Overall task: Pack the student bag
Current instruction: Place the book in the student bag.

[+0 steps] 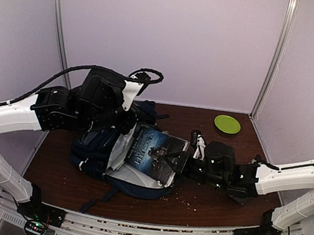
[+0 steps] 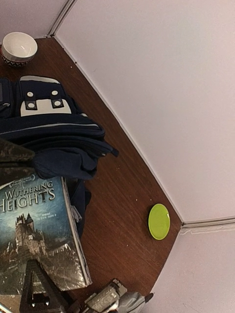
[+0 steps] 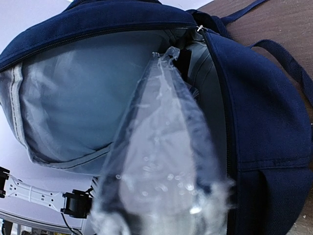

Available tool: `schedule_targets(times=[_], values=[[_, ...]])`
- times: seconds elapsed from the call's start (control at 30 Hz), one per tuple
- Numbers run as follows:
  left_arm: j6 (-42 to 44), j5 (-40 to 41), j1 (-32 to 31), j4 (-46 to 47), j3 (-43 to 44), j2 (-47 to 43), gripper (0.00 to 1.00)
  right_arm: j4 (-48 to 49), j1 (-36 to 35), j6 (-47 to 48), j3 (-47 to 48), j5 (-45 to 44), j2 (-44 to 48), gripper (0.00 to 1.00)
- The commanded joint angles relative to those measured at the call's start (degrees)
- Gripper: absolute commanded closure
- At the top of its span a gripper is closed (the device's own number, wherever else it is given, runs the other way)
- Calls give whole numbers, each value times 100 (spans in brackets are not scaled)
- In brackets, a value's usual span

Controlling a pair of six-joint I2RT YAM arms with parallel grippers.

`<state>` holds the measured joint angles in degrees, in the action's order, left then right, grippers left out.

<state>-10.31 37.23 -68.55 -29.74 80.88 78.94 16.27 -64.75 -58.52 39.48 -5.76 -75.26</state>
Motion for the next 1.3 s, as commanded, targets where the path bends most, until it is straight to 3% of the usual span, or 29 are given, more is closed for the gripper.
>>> schedule_targets(times=[0.0,0.33,0.5,0.63,0.87,1.03,1.27], values=[[86,-119,0,1040,-36,-427,100,2001,108,-459,358,217,-308,100],[106,-223,0,1093,-284,-765,100,2555,120,-1127,855,102,-1277,100],[130,-248,0,1093,-316,-780,100,3031,121,-1494,1203,485,-1791,100],[182,-68,0,939,-240,-655,100,3163,109,-1464,823,448,-1398,100],[290,-207,0,1032,-108,-484,100,1840,111,-943,333,165,-205,100],[323,-708,-4,1069,243,-232,100,1766,119,-994,366,154,-262,100],[181,-1074,-278,947,702,87,100,2426,173,-1212,440,-117,-678,100]])
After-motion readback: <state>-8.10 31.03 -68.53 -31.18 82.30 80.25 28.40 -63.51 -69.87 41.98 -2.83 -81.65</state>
